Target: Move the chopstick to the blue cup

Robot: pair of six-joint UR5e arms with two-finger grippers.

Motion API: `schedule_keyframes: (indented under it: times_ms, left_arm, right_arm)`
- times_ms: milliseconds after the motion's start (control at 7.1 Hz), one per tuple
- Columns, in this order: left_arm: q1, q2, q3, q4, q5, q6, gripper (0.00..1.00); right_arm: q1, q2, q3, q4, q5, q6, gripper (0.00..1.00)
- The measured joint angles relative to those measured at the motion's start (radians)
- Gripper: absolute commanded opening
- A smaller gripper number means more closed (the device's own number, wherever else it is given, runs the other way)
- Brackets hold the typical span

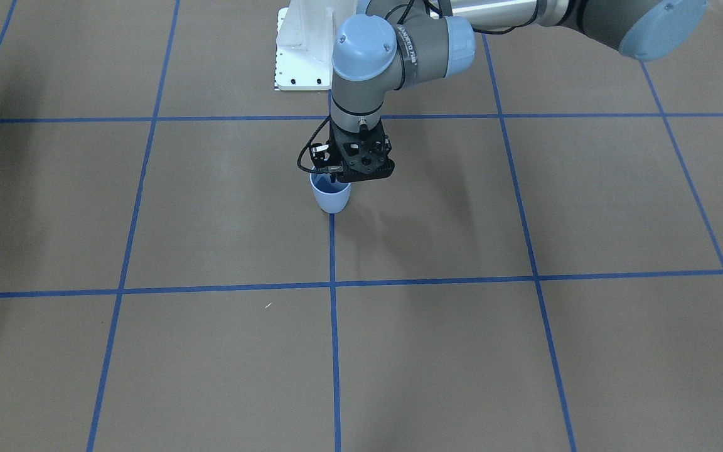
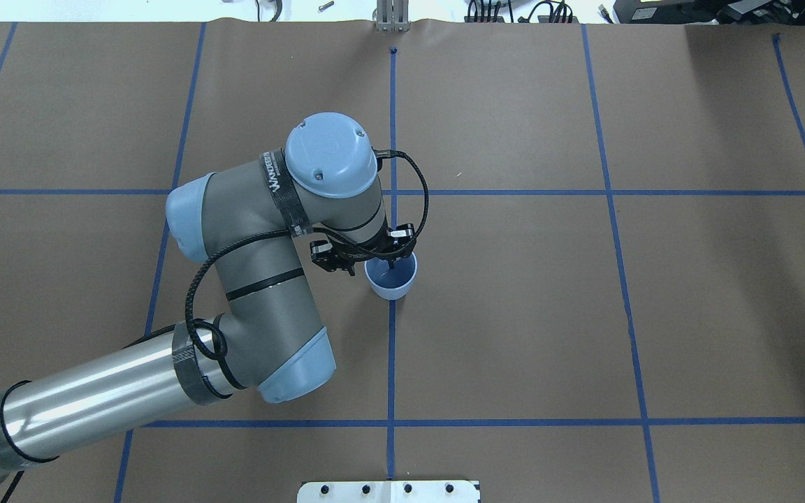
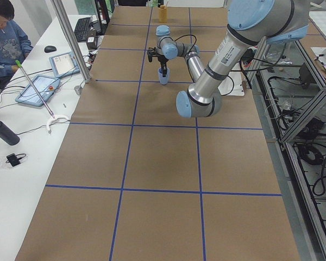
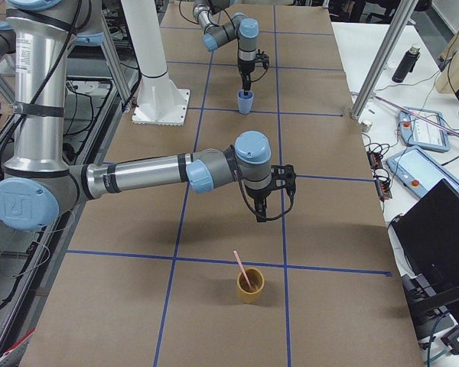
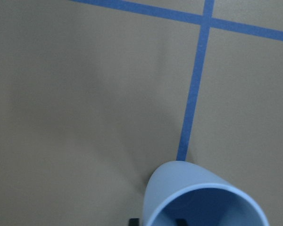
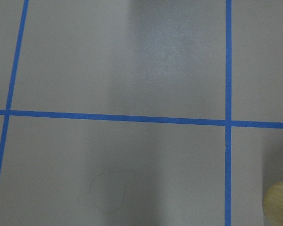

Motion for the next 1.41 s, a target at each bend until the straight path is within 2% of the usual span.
schedule_keyframes:
  times_ms: [282, 563, 845, 986, 1408]
  left_arm:
    - [-0.023, 0.062, -0.079, 0.001, 0.0, 0.002, 0.98]
    - [-0.027, 0.084, -0.095, 0.001, 0.0, 0.001, 0.98]
    - [-0.027, 0.093, -0.096, -0.001, 0.0, 0.001, 0.98]
    - [-0.027, 0.101, -0.097, -0.002, 0.0, 0.002, 0.98]
    - [-0.027, 0.111, -0.099, -0.004, 0.0, 0.002, 0.98]
  right_arm:
    - [0.069, -0.082, 0.028, 0.023, -0.013, 0.035, 0.99]
    - [0.117, -0.19, 0.093, 0.054, -0.098, 0.125, 0.99]
    - [0.124, -0.279, 0.105, 0.2, -0.163, 0.277, 0.99]
    - [0.123, -0.295, 0.09, 0.246, -0.189, 0.306, 1.0]
    - [0.1, -0.286, 0.066, 0.282, -0.227, 0.342, 1.0]
